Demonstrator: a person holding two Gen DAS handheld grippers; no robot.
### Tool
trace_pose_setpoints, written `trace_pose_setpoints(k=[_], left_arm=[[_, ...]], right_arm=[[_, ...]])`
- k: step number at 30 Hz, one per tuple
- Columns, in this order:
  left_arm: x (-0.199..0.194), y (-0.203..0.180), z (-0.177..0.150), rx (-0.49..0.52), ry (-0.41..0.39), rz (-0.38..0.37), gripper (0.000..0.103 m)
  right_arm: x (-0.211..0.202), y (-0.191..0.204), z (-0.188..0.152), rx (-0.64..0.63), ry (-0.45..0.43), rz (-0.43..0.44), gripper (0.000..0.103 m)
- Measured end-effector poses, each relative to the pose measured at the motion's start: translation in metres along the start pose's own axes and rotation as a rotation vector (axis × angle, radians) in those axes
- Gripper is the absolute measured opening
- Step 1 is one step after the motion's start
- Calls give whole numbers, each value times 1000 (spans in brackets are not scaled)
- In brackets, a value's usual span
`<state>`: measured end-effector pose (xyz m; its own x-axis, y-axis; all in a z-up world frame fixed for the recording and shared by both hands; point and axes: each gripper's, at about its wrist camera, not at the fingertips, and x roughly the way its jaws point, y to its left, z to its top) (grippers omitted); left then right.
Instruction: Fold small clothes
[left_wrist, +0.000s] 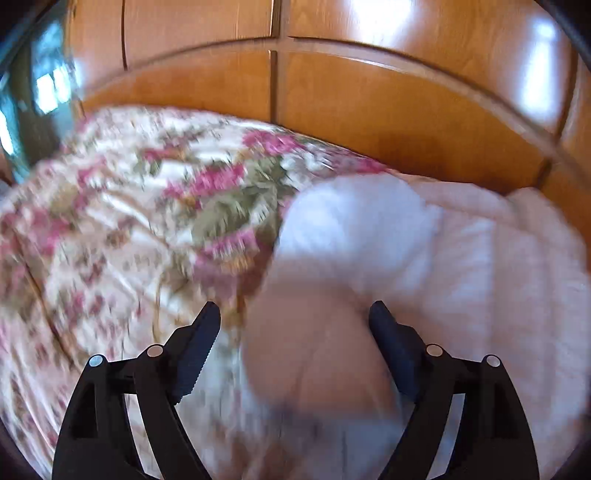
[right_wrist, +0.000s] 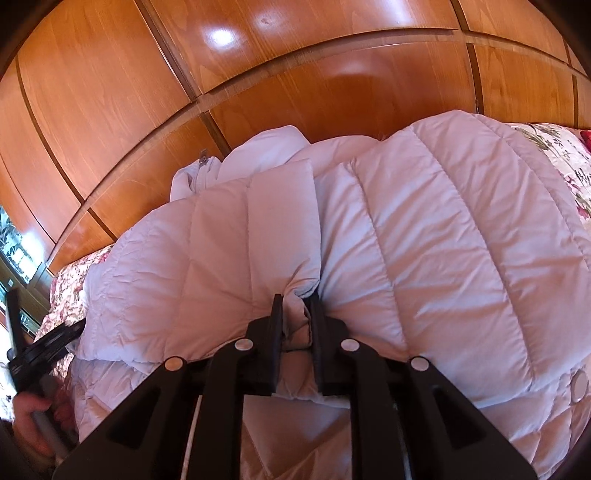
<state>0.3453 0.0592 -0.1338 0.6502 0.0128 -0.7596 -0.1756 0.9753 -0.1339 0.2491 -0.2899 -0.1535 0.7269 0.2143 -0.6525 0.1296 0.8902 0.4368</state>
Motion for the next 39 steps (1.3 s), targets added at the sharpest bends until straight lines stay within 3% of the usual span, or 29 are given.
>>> trace_pose_setpoints(k=[3,4,5,7,9,11,13,16,18,22,26,28,30,33,39], left_arm=[[-29,21,-15,-122,-12,-72,84],[-44,34,-21,-194,-41,-84,85],[-53,42,-24,-236,-59,-89,85],[-76,71,-31,-393,-136,-137,86],[-93,95,-37,-535,-242,-160,93],[-101,115,-39,-651,-302,-145,93],[-107,140,-38,-771,-335,-110,93],[-122,166,-36,-843,-364,-138,93],[-128,168,-31,-756,-317,-180,93],[-139,133,-39,-421,-143,-352,93],[-148,79,-80,-109,-56,-377,93],[-142,58,-101,16,-37,-319,93],[-129,47,-115,87,-16,-210,93],[-103,53,-123,91,63,-109,93],[-117,88,-132,15,47,-115,93]], right_arm=[[-6,3,3,-6,28,15,19],[-10,5,3,-15,40,16,26],[-17,9,3,-31,43,13,45],[-42,19,-1,-76,-8,13,74],[-62,27,-5,-128,-43,-8,74],[-80,29,-9,-155,-48,-18,74],[-103,26,-14,-149,-59,-7,74],[-132,15,-20,-117,-48,27,74],[-145,8,-27,-105,-32,35,74],[-159,7,-50,-112,30,40,73],[-155,12,-79,-153,87,13,70],[-149,7,-91,-156,97,-34,70],[-144,-3,-100,-158,99,-94,70],[-151,-17,-106,-122,78,-91,70],[-179,-36,-113,-65,45,-74,74]])
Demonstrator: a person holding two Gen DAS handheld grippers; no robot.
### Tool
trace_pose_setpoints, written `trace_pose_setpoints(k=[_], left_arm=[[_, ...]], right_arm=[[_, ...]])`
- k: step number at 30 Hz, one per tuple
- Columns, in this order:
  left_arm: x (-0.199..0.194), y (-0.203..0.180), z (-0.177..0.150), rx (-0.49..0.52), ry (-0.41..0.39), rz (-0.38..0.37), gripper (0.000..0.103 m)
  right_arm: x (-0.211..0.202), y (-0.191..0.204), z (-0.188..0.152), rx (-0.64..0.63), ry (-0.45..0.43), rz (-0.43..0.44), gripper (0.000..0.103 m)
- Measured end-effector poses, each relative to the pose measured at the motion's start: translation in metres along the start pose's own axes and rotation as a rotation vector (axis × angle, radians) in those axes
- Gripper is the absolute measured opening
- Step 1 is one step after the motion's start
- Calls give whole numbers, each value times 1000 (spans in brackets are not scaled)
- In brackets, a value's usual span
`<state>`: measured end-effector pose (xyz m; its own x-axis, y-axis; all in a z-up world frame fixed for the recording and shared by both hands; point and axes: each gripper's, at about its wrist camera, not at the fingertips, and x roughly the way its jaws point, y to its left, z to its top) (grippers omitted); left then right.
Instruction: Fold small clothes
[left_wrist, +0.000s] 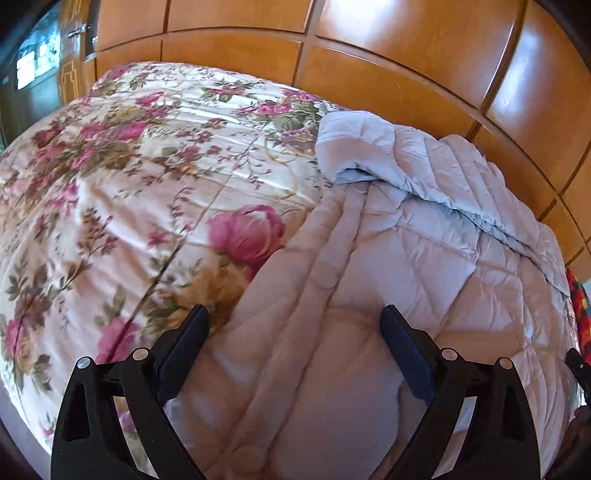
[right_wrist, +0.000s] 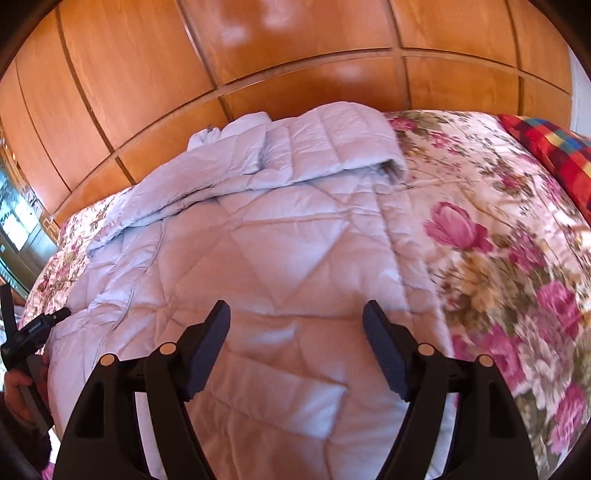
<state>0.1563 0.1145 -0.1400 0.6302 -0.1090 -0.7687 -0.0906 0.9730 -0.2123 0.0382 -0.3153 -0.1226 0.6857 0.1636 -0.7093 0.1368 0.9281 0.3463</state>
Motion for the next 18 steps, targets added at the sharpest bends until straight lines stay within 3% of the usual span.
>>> trace_pose_setpoints(k=[8,10,15,18], left_arm=[[-33,29,-14,-53,10,-148,93],[-43,39,-17,-49,8,-158,93],[-50,51,-27,24,88,-283,94],[-56,45,-38,114,104,-334,94]], right_arm=[[-35,-21,-4,16,-14,8,79],[-44,-36,-8,38,-3,37,80],[-54,-73,-27,109,78,146,78],[-55,-89,-41,180,127,250,68]])
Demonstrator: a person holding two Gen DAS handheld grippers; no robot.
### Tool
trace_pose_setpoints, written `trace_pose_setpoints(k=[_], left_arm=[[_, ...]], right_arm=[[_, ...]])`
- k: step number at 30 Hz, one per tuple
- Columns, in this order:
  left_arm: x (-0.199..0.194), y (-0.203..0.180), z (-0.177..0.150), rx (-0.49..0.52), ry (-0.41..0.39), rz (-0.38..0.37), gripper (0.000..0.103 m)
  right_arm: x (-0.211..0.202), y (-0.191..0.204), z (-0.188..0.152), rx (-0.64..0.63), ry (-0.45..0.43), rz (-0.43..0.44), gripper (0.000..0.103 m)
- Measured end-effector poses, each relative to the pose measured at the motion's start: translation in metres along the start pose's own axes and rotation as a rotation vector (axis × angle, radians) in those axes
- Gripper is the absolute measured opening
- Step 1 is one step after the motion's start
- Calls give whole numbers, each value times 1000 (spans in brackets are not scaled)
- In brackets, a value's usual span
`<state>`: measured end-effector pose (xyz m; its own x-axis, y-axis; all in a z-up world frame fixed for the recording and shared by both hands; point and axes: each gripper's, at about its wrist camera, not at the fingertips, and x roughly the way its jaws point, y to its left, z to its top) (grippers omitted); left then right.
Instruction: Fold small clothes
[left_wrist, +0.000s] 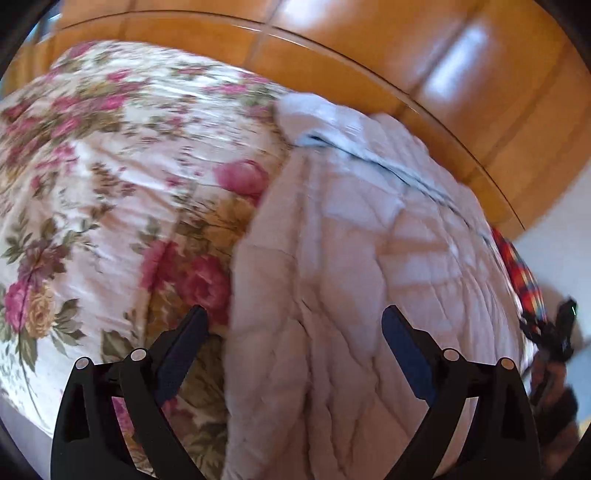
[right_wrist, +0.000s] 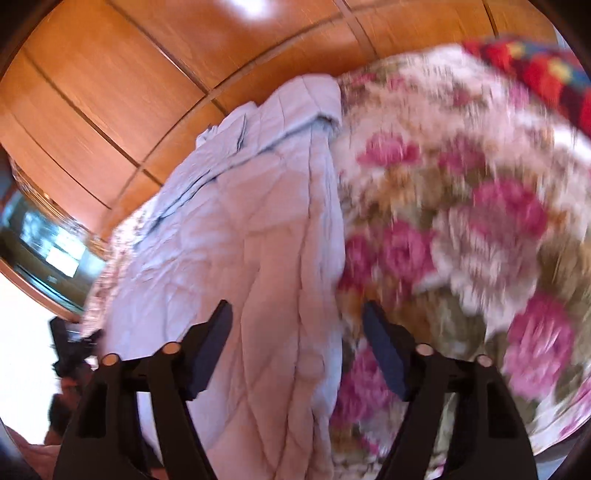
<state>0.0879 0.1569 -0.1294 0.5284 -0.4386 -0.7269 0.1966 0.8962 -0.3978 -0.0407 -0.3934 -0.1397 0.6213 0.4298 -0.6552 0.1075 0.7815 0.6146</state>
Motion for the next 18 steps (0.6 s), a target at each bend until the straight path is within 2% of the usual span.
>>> trace_pose_setpoints(k=[2,4,6,8,11,16,18], left_arm=[[3,0,-5,0,21,-20,94],[4,3,-10,-20,35,-56,91],[2,5,-12,-31,36,-72,75],[0,9,-16,-55,52,-104,69],[-3,10,-22,-67,70,-150,68],[-5,7,-32,-27,104,-188,68],[-5,7,-33,-30,107,-192,68]], right_arm=[[1,-9,-10,29,23,43,60],[0,-10,-18,48,17,91,60],[0,-11,-22,59,28,153,59],[4,-8,-27,49,59,214,59],[8,2,-37,1,87,260,59],[16,7,-45,17,109,350,59],[23,14,-45,8,124,357,52]])
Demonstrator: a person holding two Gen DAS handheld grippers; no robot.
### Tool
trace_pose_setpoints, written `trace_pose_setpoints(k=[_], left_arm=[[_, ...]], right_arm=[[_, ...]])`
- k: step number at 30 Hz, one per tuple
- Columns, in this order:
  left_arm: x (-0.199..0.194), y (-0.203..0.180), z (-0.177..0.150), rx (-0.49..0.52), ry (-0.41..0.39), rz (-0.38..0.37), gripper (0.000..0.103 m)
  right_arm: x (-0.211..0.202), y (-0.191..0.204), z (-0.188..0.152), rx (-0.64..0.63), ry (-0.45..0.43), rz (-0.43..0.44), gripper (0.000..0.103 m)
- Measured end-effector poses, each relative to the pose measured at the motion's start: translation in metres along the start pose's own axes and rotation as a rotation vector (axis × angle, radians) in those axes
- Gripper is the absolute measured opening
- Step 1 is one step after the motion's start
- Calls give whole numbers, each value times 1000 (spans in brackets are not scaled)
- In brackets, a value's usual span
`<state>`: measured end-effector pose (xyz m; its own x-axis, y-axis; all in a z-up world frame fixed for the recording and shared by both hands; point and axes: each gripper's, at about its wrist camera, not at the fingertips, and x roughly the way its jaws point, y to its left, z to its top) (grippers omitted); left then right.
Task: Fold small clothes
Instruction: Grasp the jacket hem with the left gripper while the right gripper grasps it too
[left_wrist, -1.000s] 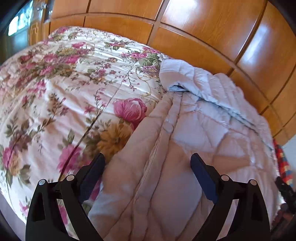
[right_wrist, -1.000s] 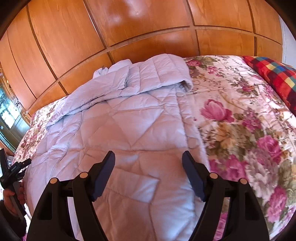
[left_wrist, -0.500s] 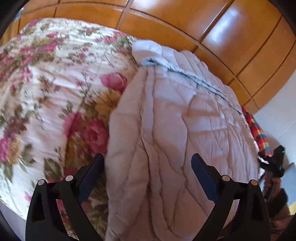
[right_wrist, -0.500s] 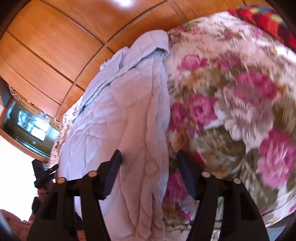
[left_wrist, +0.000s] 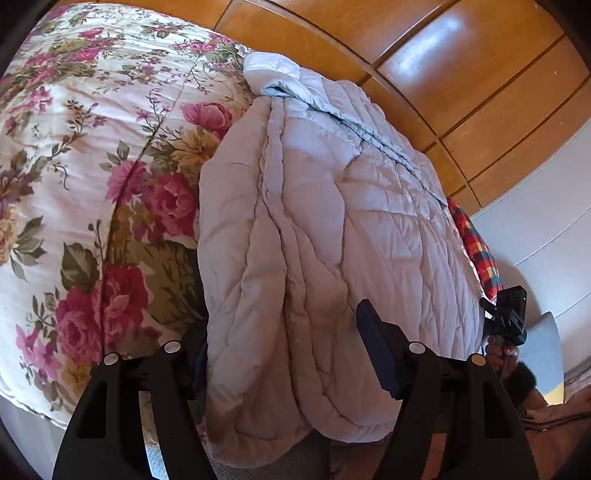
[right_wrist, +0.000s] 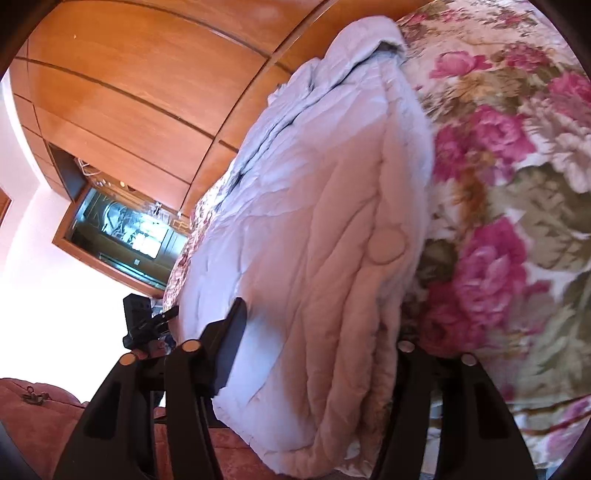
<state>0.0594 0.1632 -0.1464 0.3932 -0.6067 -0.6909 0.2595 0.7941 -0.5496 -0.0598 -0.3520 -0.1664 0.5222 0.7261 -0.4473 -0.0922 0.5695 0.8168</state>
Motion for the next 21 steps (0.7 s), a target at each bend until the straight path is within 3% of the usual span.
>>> trace_pose_setpoints(k=[5,6,9,13,17,21], left_arm=[[5,-16,-5,32,12,21,65],[7,-20,-6,51,16,35,49],[4,-22,-8,35,16,30,19],[-16,-31,-6,50,-22,-13,14],[-38,-39,-1,22,-57,-106,14],[-63,-44,-5,-39,-73,-200,14]], right_arm=[[16,9,0,-25,18,-3,24],[16,12,0,-36,14,10,22],[8,21,1,-73,-3,40,17],[-12,28,7,-66,-65,98,15],[-35,36,11,-71,-108,141,15],[-56,45,0,-68,-101,172,15]])
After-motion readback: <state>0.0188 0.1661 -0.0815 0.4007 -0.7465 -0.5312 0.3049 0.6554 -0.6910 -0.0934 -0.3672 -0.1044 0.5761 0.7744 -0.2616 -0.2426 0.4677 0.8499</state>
